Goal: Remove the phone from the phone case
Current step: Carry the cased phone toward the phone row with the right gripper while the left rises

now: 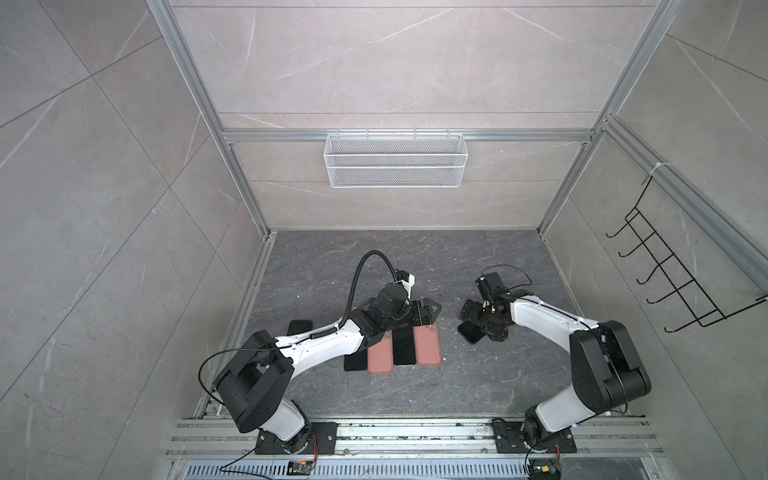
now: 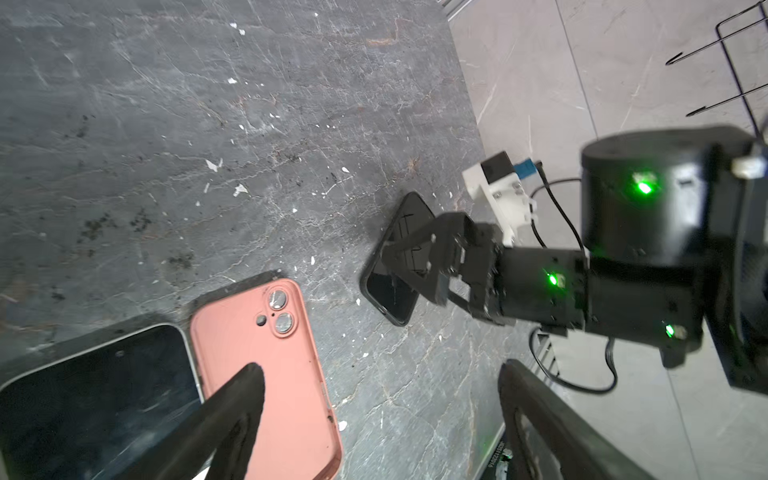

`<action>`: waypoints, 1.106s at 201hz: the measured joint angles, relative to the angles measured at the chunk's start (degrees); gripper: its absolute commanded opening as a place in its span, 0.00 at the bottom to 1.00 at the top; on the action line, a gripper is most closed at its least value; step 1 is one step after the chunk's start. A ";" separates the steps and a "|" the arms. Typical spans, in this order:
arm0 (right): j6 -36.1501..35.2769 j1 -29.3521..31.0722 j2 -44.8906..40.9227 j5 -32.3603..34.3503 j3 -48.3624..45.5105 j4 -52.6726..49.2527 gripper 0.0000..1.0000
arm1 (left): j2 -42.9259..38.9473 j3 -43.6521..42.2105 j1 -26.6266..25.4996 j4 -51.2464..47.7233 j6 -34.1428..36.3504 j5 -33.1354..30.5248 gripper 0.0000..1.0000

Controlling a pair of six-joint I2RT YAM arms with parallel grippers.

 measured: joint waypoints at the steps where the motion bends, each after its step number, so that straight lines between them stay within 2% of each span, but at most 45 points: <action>1: 0.02 0.00 0.09 0.04 0.04 -0.07 1.00 | -0.02 0.04 0.02 -0.04 0.07 -0.04 0.91; 39: 0.46 0.00 1.16 1.88 0.17 -2.38 1.00 | -0.94 0.20 1.09 -2.23 2.49 -1.14 0.94; 168: 1.68 0.57 7.56 4.11 5.31 -4.22 0.98 | -0.92 1.38 3.45 -5.18 5.84 -2.14 0.95; 222: -0.39 0.70 7.74 5.18 5.40 -4.28 0.71 | 2.32 4.57 3.45 -5.07 5.77 -0.55 0.95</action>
